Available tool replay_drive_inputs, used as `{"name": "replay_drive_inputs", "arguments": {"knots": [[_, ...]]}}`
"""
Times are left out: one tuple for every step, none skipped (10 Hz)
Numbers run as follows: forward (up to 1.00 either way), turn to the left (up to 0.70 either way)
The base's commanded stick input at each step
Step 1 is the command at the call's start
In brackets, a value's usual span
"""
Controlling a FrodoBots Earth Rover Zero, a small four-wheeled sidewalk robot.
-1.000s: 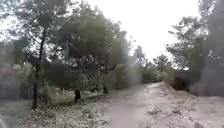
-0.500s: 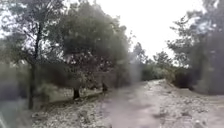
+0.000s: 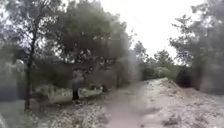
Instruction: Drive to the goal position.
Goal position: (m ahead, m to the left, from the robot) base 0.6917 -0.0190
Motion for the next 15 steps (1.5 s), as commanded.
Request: {"name": "replay_drive_inputs", "arguments": {"knots": [[0.45,-0.27],[0.45,-0.27],[0.45,-0.27],[0.45,-0.27],[0.45,-0.27],[0.45,-0.27],[0.45,-0.27],[0.45,-0.27],[0.45,-0.26],[0.45,-0.16],[0.45,-0.06],[0.45,0.00],[0.45,0.00],[0.45,0.00],[0.45,0.00]]}}
